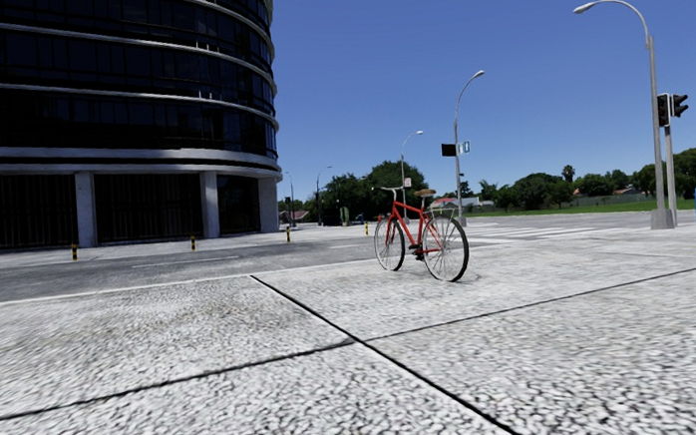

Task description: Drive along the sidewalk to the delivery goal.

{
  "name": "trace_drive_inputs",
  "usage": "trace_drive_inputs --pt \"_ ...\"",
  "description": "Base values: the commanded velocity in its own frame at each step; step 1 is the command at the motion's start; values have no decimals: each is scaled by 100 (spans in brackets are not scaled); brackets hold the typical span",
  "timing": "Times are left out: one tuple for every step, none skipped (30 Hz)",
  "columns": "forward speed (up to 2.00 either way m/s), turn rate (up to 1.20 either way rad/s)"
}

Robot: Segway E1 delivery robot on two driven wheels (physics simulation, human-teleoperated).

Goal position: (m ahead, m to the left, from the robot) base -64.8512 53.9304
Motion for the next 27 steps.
trace_drive_inputs --pt "0 0" --pt "0 0" --pt "0 0" --pt "0 0" --pt "0 0" --pt "0 0" --pt "0 0" --pt "0 0" --pt "0 0" --pt "0 0" --pt "0 0" --pt "0 0" --pt "0 0" --pt "0 0" --pt "0 0" --pt "0 0" --pt "0 0" --pt "0 0" --pt "0 0" --pt "0 0" --pt "0 0" --pt "0 0" --pt "0 0" --pt "0 0" --pt "0 0" --pt "0 0" --pt "0 0"
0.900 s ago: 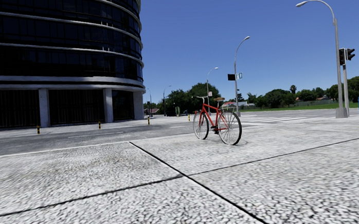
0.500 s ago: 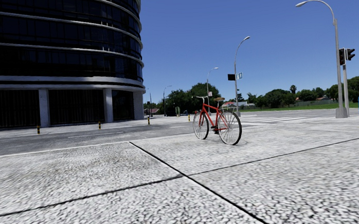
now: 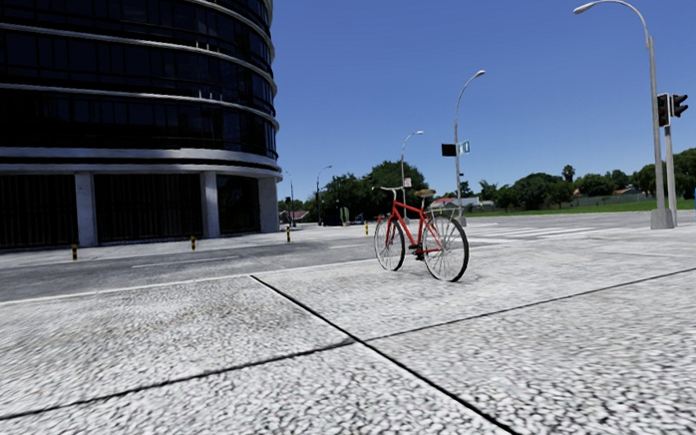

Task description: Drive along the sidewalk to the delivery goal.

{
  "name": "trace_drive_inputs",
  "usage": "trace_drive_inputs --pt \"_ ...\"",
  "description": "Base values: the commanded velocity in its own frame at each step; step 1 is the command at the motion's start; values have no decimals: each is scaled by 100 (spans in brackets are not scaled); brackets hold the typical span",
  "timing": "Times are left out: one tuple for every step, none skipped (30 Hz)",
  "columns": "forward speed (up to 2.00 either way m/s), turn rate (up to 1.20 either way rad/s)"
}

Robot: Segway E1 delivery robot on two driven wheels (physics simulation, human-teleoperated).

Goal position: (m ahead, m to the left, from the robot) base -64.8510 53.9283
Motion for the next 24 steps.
trace_drive_inputs --pt "0 0" --pt "0 0" --pt "0 0" --pt "0 0" --pt "0 1" --pt "0 6" --pt "0 6" --pt "0 35" --pt "0 48" --pt "0 50" --pt "0 50" --pt "0 45" --pt "0 37" --pt "0 34" --pt "0 34" --pt "0 34" --pt "0 33" --pt "0 33" --pt "0 33" --pt "0 33" --pt "0 33" --pt "0 35" --pt "0 41" --pt "0 48"
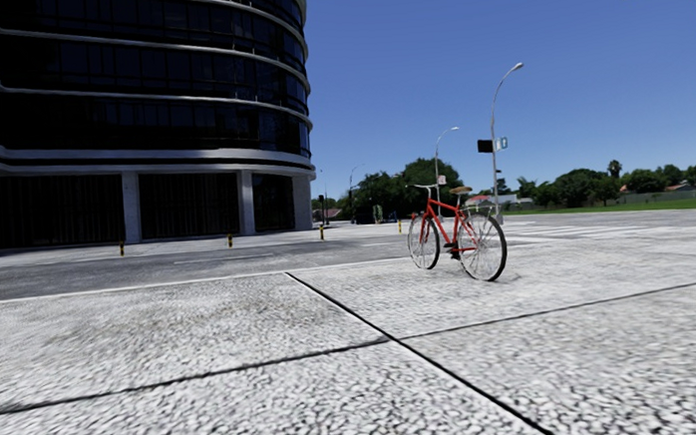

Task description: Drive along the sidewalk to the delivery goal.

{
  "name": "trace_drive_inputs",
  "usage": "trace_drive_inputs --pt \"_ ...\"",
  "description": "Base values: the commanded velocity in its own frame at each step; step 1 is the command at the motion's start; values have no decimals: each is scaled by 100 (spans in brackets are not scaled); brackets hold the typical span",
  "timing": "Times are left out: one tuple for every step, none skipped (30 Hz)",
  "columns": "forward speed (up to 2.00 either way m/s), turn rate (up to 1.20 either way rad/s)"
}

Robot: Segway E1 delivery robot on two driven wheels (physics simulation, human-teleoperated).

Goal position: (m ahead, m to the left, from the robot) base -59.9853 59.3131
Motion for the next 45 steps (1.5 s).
trace_drive_inputs --pt "0 51" --pt "0 51" --pt "0 52" --pt "0 52" --pt "0 52" --pt "0 53" --pt "0 53" --pt "0 54" --pt "0 54" --pt "0 54" --pt "0 54" --pt "0 54" --pt "0 54" --pt "0 54" --pt "0 54" --pt "0 54" --pt "0 54" --pt "0 54" --pt "0 54" --pt "0 54" --pt "0 54" --pt "0 54" --pt "0 54" --pt "0 54" --pt "0 54" --pt "0 54" --pt "0 54" --pt "0 54" --pt "0 54" --pt "0 54" --pt "0 54" --pt "0 54" --pt "0 54" --pt "0 54" --pt "8 54" --pt "90 54" --pt "135 54" --pt "170 54" --pt "185 54" --pt "185 54" --pt "188 54" --pt "189 54" --pt "190 54" --pt "192 54" --pt "192 54"
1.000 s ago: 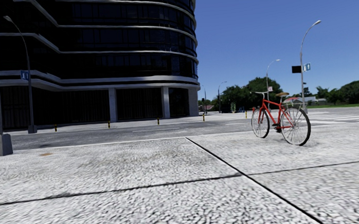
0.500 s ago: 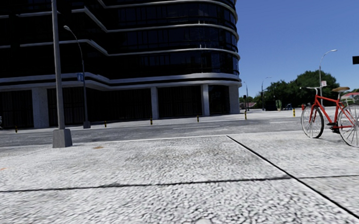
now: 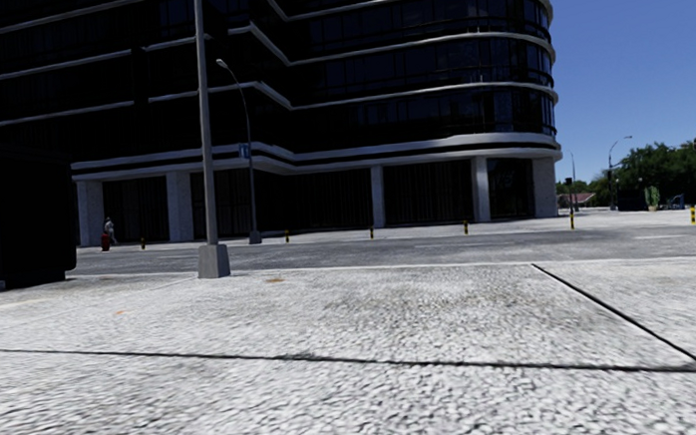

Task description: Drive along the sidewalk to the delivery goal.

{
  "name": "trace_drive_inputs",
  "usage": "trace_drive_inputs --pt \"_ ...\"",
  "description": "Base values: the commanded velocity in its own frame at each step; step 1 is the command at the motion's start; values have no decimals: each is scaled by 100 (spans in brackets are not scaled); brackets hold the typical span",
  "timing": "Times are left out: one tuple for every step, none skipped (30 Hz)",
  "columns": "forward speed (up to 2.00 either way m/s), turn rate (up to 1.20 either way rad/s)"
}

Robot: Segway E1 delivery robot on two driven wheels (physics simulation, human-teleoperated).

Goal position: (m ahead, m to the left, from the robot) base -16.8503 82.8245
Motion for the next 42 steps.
trace_drive_inputs --pt "192 54" --pt "192 54" --pt "193 54" --pt "193 54" --pt "194 54" --pt "194 54" --pt "194 54" --pt "194 54" --pt "196 54" --pt "196 54" --pt "196 54" --pt "196 54" --pt "196 54" --pt "196 54" --pt "196 54" --pt "196 54" --pt "196 54" --pt "196 54" --pt "196 54" --pt "196 54" --pt "196 58" --pt "196 63" --pt "196 63" --pt "196 69" --pt "197 71" --pt "198 72" --pt "198 72" --pt "199 72" --pt "199 72" --pt "199 72" --pt "199 72" --pt "199 73" --pt "199 73" --pt "199 73" --pt "199 73" --pt "199 73" --pt "199 73" --pt "199 73" --pt "199 73" --pt "199 73" --pt "199 73" --pt "199 73"
